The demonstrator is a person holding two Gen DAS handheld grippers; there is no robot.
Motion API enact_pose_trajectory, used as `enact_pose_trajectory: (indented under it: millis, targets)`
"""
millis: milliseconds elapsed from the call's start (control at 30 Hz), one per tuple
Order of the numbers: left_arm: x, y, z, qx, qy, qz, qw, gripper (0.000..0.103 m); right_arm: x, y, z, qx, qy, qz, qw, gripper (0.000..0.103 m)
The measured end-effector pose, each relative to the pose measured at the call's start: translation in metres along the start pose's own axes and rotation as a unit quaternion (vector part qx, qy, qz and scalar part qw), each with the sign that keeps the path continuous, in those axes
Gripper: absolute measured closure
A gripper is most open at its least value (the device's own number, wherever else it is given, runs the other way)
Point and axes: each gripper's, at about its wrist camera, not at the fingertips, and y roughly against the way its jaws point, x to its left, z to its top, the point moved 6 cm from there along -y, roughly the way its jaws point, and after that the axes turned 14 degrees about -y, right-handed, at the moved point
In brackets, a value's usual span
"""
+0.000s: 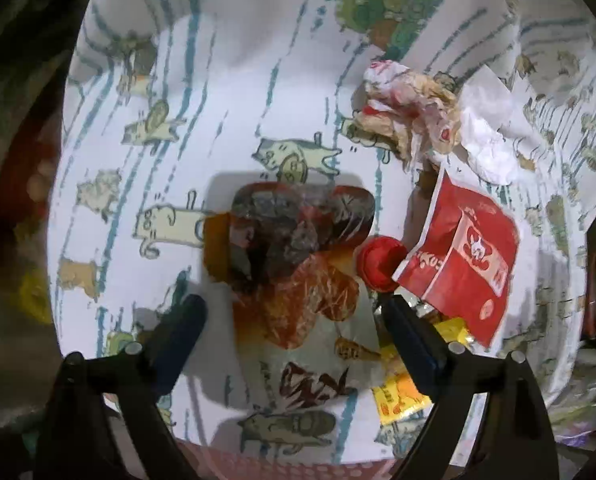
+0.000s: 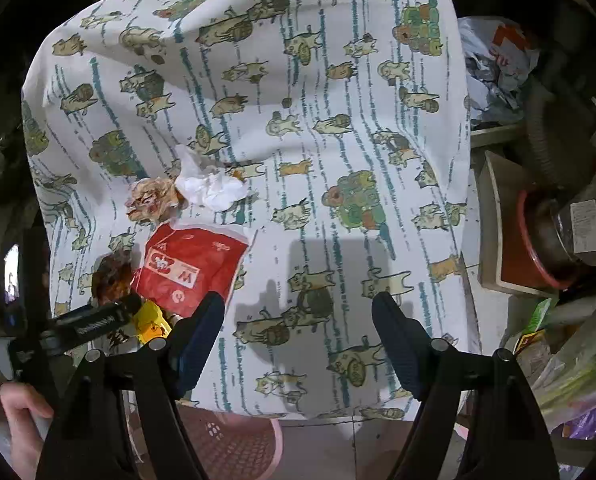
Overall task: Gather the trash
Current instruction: 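Grasp the brown snack packet with the left tool while the right tool grasps the yellow sachet, then lift the yellow sachet with the right tool and drop it into the pink basket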
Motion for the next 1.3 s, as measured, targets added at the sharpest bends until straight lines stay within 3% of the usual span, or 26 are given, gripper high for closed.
enact_pose_trajectory:
  millis: [33, 67, 200, 367, 567, 767, 900, 1067, 1133, 1200, 1300]
  targets:
    - [-0.003, 0.0, 0.0, -0.001, -0.011, 0.018, 0.9998, 0.02, -0.002, 0.0, 0.001, -0.003, 0.0, -0.004, 1.0, 0.024]
    - [-0.004, 0.002, 0.001, -0.008, -0.021, 0.027, 0.9994, 0.038, -0.003, 0.0, 0.002, -0.005, 0.0, -0.007, 1.0, 0.024]
    - [0.0, 0.014, 0.001, -0.009, -0.01, -0.021, 0.9997, 0.052, -0.003, -0.002, 0.002, 0.0, -0.003, -0.004, 1.0, 0.024]
    - [0.026, 0.039, -0.001, -0.035, 0.005, -0.03, 0.9989, 0.053, 0.023, -0.014, -0.02, 0.036, 0.023, 0.029, 0.999, 0.024]
    - [0.054, 0.07, -0.008, -0.056, 0.01, -0.037, 0.9977, 0.053, 0.079, -0.035, -0.075, 0.065, 0.106, 0.059, 0.991, 0.019]
    - [0.073, 0.078, -0.023, -0.076, 0.009, -0.029, 0.9967, 0.052, 0.126, -0.069, -0.112, 0.071, 0.184, 0.019, 0.98, 0.018]
    - [0.094, 0.085, -0.032, -0.082, 0.026, -0.03, 0.9959, 0.052, 0.127, -0.088, -0.115, 0.063, 0.187, -0.02, 0.98, 0.018]
    - [0.1, 0.092, -0.036, -0.089, 0.03, -0.029, 0.9952, 0.052, 0.116, -0.1, -0.114, 0.089, 0.135, -0.006, 0.987, 0.018]
    - [0.102, 0.097, -0.038, -0.094, 0.031, -0.031, 0.9946, 0.052, 0.114, -0.099, -0.112, 0.082, 0.13, -0.006, 0.988, 0.025]
    - [0.102, 0.1, -0.038, -0.098, 0.031, -0.033, 0.9941, 0.052, 0.114, -0.095, -0.111, 0.075, 0.133, -0.003, 0.988, 0.05]
    - [0.101, 0.104, -0.04, -0.104, 0.029, -0.031, 0.9937, 0.052, 0.108, -0.088, -0.111, 0.081, 0.118, 0.001, 0.99, 0.056]
